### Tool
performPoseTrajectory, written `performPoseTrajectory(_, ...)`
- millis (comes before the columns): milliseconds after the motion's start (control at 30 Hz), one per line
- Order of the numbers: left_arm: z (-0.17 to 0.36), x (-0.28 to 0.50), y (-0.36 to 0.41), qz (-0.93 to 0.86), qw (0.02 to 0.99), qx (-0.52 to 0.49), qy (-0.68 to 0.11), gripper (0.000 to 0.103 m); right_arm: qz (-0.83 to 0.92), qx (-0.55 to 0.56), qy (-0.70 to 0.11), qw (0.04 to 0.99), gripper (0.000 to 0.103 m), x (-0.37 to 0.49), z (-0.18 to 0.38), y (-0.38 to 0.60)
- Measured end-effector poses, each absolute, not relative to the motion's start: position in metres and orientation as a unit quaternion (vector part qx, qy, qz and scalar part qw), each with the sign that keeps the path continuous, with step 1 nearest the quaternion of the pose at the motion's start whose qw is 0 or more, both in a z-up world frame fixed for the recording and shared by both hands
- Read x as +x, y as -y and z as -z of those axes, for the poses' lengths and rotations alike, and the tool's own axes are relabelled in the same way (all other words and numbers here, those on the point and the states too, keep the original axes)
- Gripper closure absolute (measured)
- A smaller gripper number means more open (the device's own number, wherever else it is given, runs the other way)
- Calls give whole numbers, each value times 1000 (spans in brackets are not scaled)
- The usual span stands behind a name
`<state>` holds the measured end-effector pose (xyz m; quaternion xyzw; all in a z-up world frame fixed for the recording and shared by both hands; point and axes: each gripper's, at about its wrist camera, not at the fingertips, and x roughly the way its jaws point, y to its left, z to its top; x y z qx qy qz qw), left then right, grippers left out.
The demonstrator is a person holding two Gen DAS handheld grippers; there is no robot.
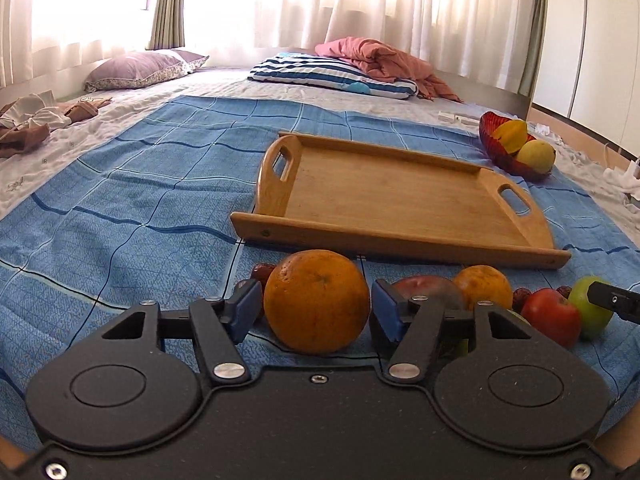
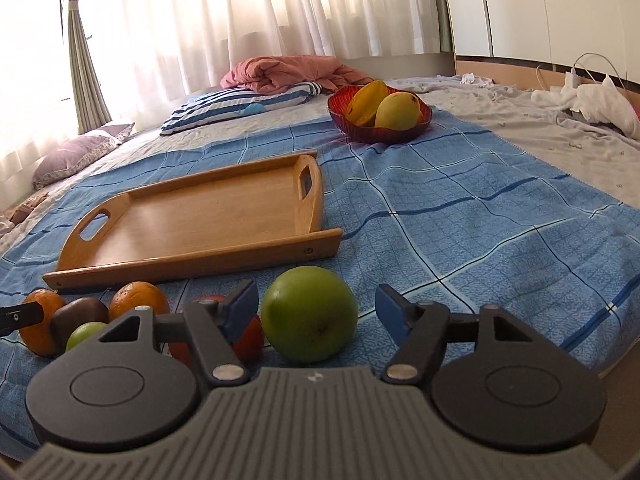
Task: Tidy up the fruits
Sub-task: 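Grasp the large orange with the left tool while the right tool grasps a green apple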
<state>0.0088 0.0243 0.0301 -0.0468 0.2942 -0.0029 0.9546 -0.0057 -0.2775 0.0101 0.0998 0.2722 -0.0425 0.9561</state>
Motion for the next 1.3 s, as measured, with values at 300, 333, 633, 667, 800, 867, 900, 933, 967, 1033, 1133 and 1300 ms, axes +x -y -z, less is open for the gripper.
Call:
performPoseTrajectory(300, -22, 22, -34, 4, 947, -88, -310, 43, 33, 137, -288, 947, 26, 6, 3, 284)
performPoseTrajectory(333, -21, 23, -34, 5, 947, -90, -309, 43, 32, 138, -288, 947, 26, 7, 4, 284)
performPoseTrajectory(633, -19, 32, -37, 7, 943, -119, -312, 42, 15, 171, -299, 939, 40, 17, 10, 291)
performPoseTrajectory(667, -20, 32, -37, 6, 943, -120, -312, 42, 17, 170, -298, 939, 41, 17, 10, 291)
performPoseTrajectory(800, -24, 31, -31, 11, 946, -96, -309, 43, 14, 167, -289, 942, 42, 12, 8, 289)
performPoseTrajectory(867, -27, 29, -28, 16, 948, -85, -306, 43, 11, 164, -284, 945, 42, 10, 6, 289)
performPoseTrajectory(900, -29, 28, -27, 19, 950, -82, -302, 43, 9, 160, -279, 947, 42, 8, 4, 288)
performPoseTrajectory(933, -31, 27, -27, 20, 951, -80, -298, 43, 8, 154, -274, 949, 42, 7, 2, 287)
performPoseTrajectory(967, -33, 26, -26, 22, 953, -78, -292, 43, 8, 148, -270, 952, 42, 6, 0, 286)
performPoseTrajectory(1033, -38, 26, -24, 25, 956, -71, -283, 44, 8, 137, -260, 956, 42, 5, -5, 284)
performPoseTrajectory(1133, -43, 27, -23, 26, 958, -67, -276, 46, 3, 131, -251, 959, 42, 7, -12, 283)
performPoseTrajectory(1300, -41, 26, -25, 20, 956, -71, -283, 46, -3, 131, -245, 961, 42, 8, -17, 280)
